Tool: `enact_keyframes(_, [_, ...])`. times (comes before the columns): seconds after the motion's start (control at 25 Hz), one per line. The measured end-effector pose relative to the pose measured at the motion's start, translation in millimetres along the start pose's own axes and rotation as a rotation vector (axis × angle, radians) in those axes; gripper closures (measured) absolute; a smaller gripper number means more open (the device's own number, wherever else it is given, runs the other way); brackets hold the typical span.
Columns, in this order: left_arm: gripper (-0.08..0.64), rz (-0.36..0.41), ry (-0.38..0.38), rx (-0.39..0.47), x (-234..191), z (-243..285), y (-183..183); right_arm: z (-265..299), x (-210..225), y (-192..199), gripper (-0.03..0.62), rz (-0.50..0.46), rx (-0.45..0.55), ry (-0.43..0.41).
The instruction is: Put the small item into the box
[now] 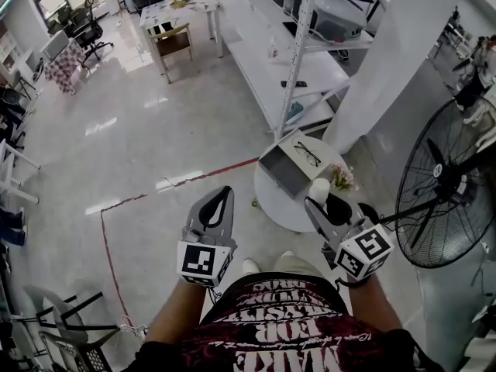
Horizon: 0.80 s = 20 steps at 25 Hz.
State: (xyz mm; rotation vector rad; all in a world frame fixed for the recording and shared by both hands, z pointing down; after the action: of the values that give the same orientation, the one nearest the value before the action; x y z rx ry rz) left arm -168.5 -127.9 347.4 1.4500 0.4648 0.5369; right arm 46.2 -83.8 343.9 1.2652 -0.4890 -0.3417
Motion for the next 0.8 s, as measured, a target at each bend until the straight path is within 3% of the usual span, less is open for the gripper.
enact_keyframes(0.28, [0.558,0.005,0.022,-0.036,4,13,6,2,22,4,0.426,0.038,0.007,0.036])
enact_keyframes(0.8, [0.560,0.049,-0.012,-0.056,-20,86,2,59,89,6,0.426,0.085,-0.013,-0.016])
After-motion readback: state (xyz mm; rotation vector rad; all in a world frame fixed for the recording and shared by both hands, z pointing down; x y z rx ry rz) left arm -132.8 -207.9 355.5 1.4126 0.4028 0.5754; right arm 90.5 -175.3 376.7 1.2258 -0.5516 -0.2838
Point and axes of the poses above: the fingertips, and each gripper's own axes: z forward along the fingers, x to its right, y out of its underside, the point moved 4 cm from there along -z, backward along the fingers
